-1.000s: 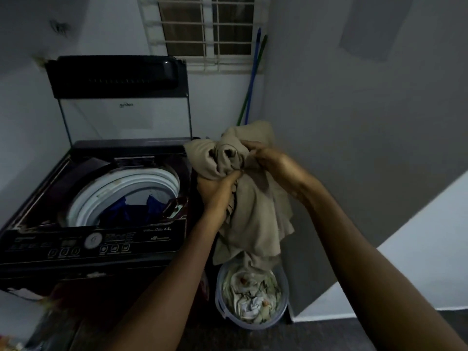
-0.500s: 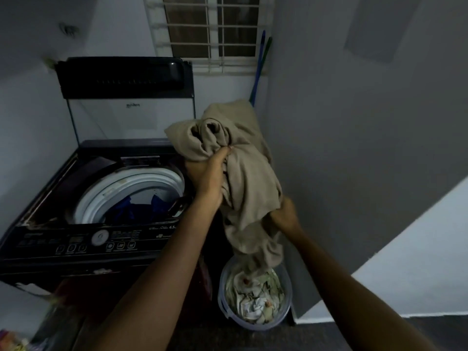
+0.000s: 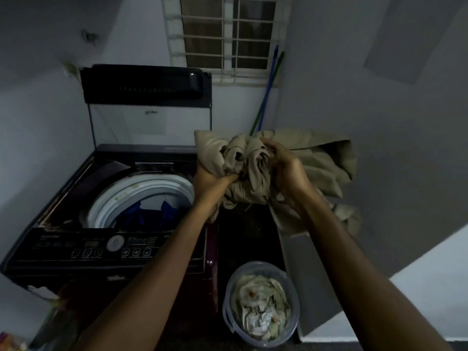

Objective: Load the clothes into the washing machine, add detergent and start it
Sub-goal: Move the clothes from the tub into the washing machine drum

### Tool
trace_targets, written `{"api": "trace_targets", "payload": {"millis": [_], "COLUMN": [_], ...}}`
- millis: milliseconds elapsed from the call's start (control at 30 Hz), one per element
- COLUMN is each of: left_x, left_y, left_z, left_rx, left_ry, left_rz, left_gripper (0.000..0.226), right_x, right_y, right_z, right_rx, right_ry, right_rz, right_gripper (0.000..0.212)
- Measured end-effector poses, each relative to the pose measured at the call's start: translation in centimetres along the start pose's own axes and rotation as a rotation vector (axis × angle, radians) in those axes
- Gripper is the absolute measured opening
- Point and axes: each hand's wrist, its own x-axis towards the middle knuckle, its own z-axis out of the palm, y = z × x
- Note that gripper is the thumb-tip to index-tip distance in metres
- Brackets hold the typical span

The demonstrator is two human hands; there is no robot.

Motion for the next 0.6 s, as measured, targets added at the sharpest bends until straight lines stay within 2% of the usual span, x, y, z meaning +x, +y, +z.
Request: {"api": "trace_targets", "payload": {"millis": [100, 167, 267, 333, 400, 467, 500, 600], "left_x": [1.2, 1.9, 2.2, 2.2, 2.7, 3.2, 3.5, 4.2], "left_y": [-0.4, -0.3, 0.1, 0.0, -0.8, -1.2, -1.3, -1.4], "left_z": [-3.3, -5.1, -7.2, -8.5, -9.7, -10.9, -11.4, -13.0], "left_rx": [-0.124, -0.148, -0.206, -0.238, -0.283, -0.365, -0.392, -0.4], "left_ry": [-0.206, -0.262, -0.089, 0.077, 0.172, 0.212, 0.218, 0.295], "left_rz": [0.046, 0.071, 0.029, -0.024, -0.065, -0.124, -0.163, -0.166], "left_gripper": [0.109, 0.11, 0.098, 0.09, 0.08, 0.073, 0.073, 0.059], "right_x": [0.6, 1.2, 1.6, 1.8, 2.3, 2.9, 3.3, 3.3], "right_y": [-0.5, -0.3, -0.3, -0.5, -0.7, -0.4, 0.0, 1.4], "right_z": [1.9, 3.6, 6.7, 8.9, 11.4, 13.5, 14.2, 14.5], "right_rx": [0.083, 0.083, 0.115, 0.154, 0.119, -0.028, -0.157, -0.528], "right_ry": [-0.078, -0.131, -0.196, -0.214, -0.225, -0.244, -0.247, -0.246], "right_rz": [0.052, 0.07, 0.07, 0.058, 0.046, -0.012, -0.061, -0.346], "right_gripper": [0.049, 0.054, 0.056, 0.048, 0.033, 0.012, 0.009, 0.035]}}
